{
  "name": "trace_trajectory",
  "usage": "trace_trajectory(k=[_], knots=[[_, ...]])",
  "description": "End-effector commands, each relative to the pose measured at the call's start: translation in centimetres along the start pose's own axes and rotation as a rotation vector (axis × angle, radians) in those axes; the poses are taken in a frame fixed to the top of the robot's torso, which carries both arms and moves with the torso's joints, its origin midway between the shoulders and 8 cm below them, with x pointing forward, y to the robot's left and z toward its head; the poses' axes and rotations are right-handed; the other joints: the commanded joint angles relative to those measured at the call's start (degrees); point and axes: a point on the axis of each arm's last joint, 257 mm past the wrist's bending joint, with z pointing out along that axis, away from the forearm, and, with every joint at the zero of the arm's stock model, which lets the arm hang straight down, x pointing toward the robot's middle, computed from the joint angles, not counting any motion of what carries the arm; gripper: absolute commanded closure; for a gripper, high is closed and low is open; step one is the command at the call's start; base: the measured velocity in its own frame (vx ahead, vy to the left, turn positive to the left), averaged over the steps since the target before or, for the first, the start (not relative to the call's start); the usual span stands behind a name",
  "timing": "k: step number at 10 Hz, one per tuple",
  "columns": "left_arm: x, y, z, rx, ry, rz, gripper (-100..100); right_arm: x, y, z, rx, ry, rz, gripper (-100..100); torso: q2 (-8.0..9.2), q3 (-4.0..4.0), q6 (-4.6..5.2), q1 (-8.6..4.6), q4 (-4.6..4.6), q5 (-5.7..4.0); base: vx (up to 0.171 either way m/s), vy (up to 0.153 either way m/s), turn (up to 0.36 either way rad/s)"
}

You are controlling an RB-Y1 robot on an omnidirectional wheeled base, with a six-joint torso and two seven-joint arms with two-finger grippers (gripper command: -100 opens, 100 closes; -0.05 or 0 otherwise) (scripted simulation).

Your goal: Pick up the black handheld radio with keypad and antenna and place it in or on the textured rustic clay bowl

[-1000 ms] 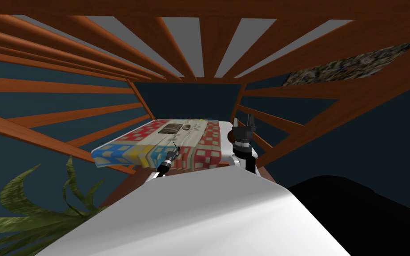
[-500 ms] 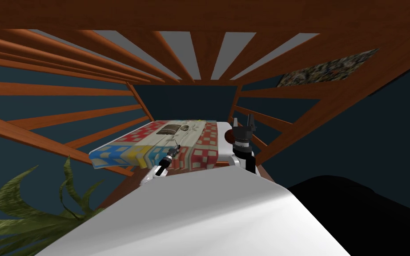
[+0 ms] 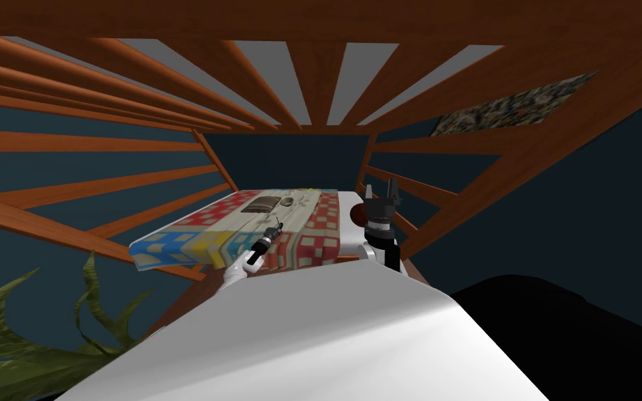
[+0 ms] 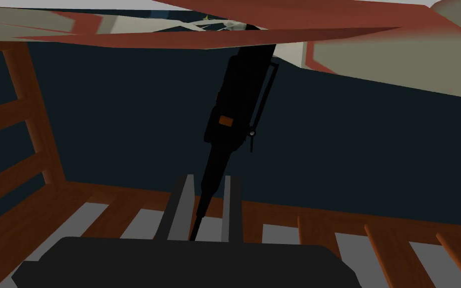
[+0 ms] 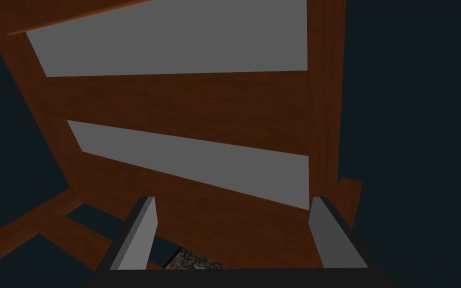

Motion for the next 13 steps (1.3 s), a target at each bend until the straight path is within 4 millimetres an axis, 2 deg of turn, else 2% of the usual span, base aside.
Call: trace_trajectory(k=[1, 4, 6, 7, 10, 12, 13], knots=[[-0.2, 0.5, 1.2, -0.002, 0.013, -0.009, 100, 0.0, 0.0, 0.0, 0.0, 0.0, 0.0, 0, 0.0, 0.0, 0.0, 0.0, 0.0, 0.0, 0.036, -0.016, -0.024], [-1.2, 2.2, 3.6, -0.017, 0.049, -0.019, 100, 0.0, 0.0, 0.0, 0.0, 0.0, 0.0, 0, -0.12, -0.08, 0.0, -0.01, -0.05, 0.03, 0.056, -0.031, -0.038], [-2.6, 2.6, 4.9, -0.019, 0.045, -0.017, 100, 0.0, 0.0, 0.0, 0.0, 0.0, 0.0, 0, -0.09, -0.07, -0.03, 0.03, -0.06, 0.05, 0.037, -0.02, -0.012], [-2.6, 2.6, 4.9, -0.019, 0.045, -0.017, 100, 0.0, 0.0, 0.0, 0.0, 0.0, 0.0, 0, -0.04, -0.04, -0.02, 0.05, -0.04, 0.05, 0.027, -0.014, -0.02], [-4.3, 4.5, 6.9, -0.047, 0.069, -0.021, 100, 0.0, 0.0, 0.0, 0.0, 0.0, 0.0, 0, -0.08, -0.08, -0.03, 0.01, -0.09, 0.08, 0.048, -0.033, -0.032], [-6.3, 5.7, 8.4, -0.066, 0.068, -0.018, 100, 0.0, 0.0, 0.0, 0.0, 0.0, 0.0, 0, -0.23, -0.16, -0.05, 0.03, -0.11, 0.07, 0.086, -0.038, -0.037], [-6.6, 5.7, 8.5, -0.064, 0.063, -0.017, 100, 0.0, 0.0, 0.0, 0.0, 0.0, 0.0, 0, -0.27, -0.17, -0.05, 0.03, -0.1, 0.06, 0.061, -0.015, -0.015]])
